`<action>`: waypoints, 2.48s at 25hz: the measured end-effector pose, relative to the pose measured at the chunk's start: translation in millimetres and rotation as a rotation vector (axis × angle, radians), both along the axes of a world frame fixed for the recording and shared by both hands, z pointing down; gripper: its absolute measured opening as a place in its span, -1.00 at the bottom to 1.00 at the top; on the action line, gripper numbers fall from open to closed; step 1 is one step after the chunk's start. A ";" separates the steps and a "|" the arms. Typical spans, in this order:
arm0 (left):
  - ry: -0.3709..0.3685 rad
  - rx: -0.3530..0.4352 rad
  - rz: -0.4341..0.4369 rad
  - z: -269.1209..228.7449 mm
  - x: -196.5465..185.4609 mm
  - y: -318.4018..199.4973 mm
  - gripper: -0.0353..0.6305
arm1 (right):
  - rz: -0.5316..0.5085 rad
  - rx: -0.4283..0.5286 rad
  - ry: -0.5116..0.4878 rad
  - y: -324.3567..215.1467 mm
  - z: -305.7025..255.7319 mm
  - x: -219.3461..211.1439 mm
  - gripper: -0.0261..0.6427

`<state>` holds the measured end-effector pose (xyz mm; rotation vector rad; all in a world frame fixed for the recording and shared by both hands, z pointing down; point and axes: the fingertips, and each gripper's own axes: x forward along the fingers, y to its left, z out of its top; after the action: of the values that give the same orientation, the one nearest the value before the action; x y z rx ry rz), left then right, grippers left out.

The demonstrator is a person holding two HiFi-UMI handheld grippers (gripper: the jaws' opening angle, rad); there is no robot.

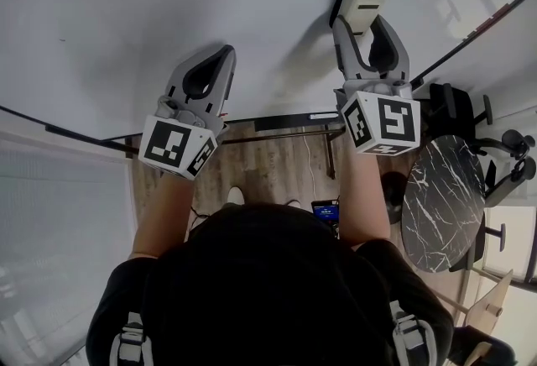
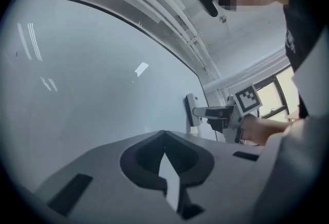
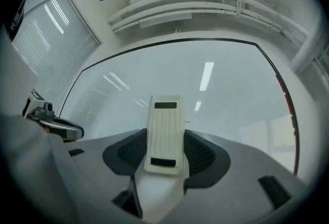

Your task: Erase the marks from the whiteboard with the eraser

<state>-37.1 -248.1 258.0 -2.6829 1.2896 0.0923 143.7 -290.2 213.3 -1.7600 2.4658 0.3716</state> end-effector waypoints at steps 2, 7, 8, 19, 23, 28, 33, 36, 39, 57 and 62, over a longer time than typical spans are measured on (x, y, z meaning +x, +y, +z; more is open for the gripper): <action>-0.004 -0.006 0.000 1.6 8.2 -1.7 -0.88 | 0.015 -0.004 -0.006 -2.8 1.6 15.2 -0.25; -0.011 -0.010 0.000 4.7 19.9 1.8 -0.88 | 0.052 -0.014 -0.017 -3.5 7.8 48.0 -0.25; -0.011 -0.011 0.000 5.2 21.8 2.6 -0.88 | 0.060 -0.014 -0.017 -3.6 9.3 54.2 -0.25; -0.009 -0.028 0.017 12.3 27.1 6.8 -0.88 | 0.083 -0.035 -0.030 -3.1 18.6 82.3 -0.25; -0.008 -0.035 0.031 15.7 26.6 8.4 -0.88 | 0.076 -0.028 0.015 8.3 21.6 79.6 -0.25; -0.011 -0.041 0.055 19.3 25.2 9.8 -0.88 | 0.048 -0.042 0.030 25.7 27.9 73.7 -0.25; -0.014 -0.049 0.088 29.8 27.8 12.2 -0.88 | -0.014 -0.053 0.032 42.9 40.2 60.2 -0.25; -0.019 -0.049 0.117 35.1 31.3 15.9 -0.88 | -0.078 -0.058 0.025 55.4 50.8 46.2 -0.25; -0.026 -0.051 0.152 43.0 36.1 21.4 -0.88 | -0.118 -0.083 -0.001 67.1 65.2 36.1 -0.25; -0.033 -0.107 0.314 109.1 53.1 64.7 -0.88 | -0.239 -0.179 -0.018 113.1 148.0 -13.6 -0.26; -0.044 -0.116 0.325 122.3 55.6 69.9 -0.88 | -0.243 -0.186 -0.042 116.2 160.2 -20.5 -0.26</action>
<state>18.4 -178.2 380.2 -2.9528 0.8609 -0.0025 123.2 -174.0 373.5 -1.4806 2.7183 0.0869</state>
